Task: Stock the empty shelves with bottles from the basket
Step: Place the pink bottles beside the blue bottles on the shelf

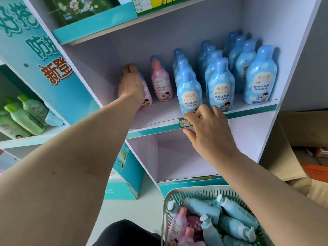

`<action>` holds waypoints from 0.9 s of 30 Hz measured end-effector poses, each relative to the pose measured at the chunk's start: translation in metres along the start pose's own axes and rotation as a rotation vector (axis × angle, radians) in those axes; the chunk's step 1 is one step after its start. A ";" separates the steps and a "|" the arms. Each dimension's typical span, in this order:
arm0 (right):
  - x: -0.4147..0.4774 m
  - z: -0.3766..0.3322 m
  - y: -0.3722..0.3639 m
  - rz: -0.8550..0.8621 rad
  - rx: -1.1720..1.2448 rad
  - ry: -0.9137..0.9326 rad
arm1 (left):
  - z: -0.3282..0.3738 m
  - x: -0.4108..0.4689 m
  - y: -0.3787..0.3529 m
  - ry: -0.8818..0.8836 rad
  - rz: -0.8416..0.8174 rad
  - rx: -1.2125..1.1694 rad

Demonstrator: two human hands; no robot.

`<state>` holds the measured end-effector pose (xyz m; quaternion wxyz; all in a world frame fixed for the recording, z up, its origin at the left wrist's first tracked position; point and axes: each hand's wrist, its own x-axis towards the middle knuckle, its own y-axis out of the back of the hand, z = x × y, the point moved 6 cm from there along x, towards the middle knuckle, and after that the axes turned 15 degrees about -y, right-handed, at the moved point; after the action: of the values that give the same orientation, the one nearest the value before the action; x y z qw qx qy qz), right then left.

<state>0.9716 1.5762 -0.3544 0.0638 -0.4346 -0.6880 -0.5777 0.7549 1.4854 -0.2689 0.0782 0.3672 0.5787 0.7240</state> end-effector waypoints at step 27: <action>-0.102 0.018 -0.007 -0.556 -0.034 -0.175 | 0.057 -0.202 -0.016 -0.300 -0.265 -0.330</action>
<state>1.0372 1.5383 -0.4261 -0.1638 -0.2785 -0.7740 -0.5446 0.9306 1.4267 -0.3686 0.3162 0.3735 0.4777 0.7296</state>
